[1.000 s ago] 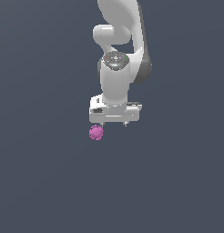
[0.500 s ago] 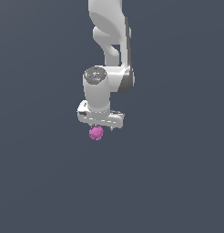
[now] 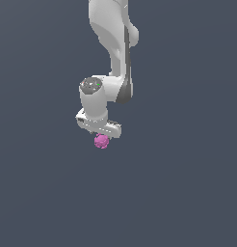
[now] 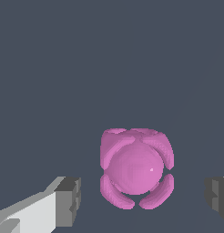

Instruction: Pick up the object and move it to a goal position.

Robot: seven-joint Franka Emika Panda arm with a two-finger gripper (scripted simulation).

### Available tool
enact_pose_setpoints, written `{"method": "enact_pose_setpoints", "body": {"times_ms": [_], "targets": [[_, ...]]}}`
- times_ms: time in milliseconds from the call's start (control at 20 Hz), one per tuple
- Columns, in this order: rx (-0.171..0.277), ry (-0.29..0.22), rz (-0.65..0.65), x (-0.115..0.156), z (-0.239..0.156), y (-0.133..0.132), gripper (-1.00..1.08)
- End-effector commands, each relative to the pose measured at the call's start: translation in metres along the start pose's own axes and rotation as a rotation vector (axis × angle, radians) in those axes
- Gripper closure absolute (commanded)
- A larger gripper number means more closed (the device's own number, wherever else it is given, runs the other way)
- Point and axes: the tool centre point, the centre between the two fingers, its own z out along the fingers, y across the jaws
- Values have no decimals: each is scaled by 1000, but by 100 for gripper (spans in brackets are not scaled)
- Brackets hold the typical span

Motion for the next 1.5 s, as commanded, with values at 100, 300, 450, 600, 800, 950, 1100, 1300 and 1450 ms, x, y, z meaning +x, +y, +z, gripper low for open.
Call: {"method": "enact_pose_setpoints", "body": {"times_ms": [100, 300, 450, 600, 800, 950, 1100, 1300, 1450], "targets": [[0, 1, -1, 0, 3, -1, -92], [0, 1, 2, 0, 16, 0, -92], [0, 1, 4, -1, 32, 1, -92], [0, 2, 6, -1, 44, 1, -92], [0, 2, 6, 0, 51, 1, -92], [0, 2, 6, 0, 51, 1, 108], [0, 2, 6, 0, 51, 1, 108], [0, 2, 6, 0, 51, 1, 108], [1, 2, 6, -1, 50, 1, 108]]}}
